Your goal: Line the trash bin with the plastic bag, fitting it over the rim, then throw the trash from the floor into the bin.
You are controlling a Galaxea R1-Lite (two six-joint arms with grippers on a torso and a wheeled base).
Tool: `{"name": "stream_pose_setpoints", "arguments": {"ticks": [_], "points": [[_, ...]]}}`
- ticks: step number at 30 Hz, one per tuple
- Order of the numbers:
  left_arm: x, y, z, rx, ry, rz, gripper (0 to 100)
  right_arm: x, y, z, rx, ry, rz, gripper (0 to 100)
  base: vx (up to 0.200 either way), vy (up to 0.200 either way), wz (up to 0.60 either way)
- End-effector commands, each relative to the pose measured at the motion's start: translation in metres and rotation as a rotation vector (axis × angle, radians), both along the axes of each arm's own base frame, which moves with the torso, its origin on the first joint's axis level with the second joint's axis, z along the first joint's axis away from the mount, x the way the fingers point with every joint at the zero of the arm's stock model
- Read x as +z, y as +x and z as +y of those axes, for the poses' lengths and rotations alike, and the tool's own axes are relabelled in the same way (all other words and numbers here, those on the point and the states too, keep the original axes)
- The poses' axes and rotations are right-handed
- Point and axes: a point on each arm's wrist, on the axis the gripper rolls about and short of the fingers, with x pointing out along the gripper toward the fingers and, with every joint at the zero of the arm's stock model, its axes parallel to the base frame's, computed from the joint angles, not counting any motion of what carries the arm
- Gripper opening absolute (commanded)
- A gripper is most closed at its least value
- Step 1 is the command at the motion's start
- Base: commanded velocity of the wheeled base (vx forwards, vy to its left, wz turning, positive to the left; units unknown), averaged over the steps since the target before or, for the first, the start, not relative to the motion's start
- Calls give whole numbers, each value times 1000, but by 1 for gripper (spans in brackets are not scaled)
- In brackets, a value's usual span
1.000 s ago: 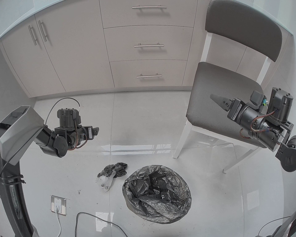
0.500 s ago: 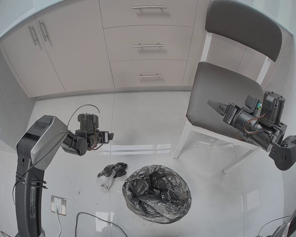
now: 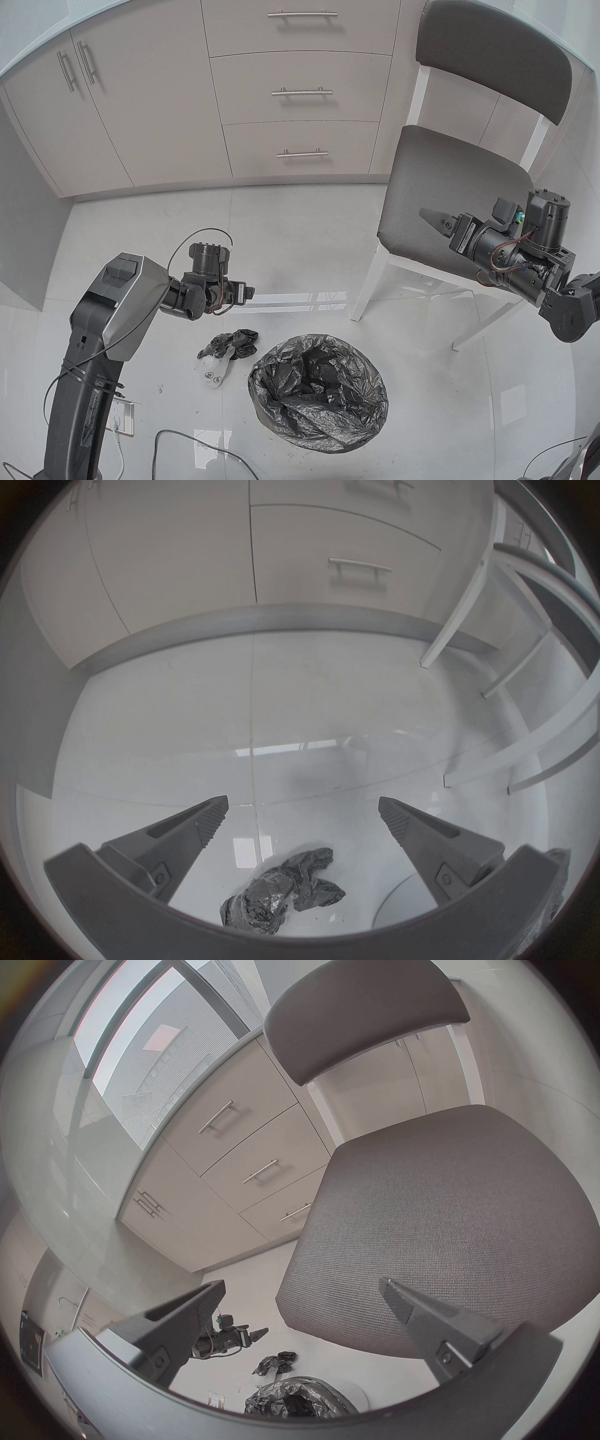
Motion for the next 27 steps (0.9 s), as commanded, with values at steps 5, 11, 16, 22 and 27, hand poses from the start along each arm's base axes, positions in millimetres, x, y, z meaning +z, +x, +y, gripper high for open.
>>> {"name": "stream_pose_setpoints", "arguments": {"ticks": [5, 11, 16, 22, 27], "points": [[-37, 8, -5, -32, 54, 53, 100, 0, 3, -2, -10, 15, 3, 100, 0, 0, 0], [-56, 9, -6, -36, 73, 126, 100, -2, 8, -5, -10, 14, 9, 100, 0, 0, 0], [-82, 0, -3, -35, 99, 233, 100, -5, 10, -5, -11, 13, 17, 100, 0, 0, 0], [-105, -8, 0, -34, 120, 317, 100, -6, 11, -5, -11, 12, 20, 100, 0, 0, 0], [-129, -16, 0, -38, 138, 383, 100, -6, 14, -8, -24, 12, 20, 100, 0, 0, 0]]}}
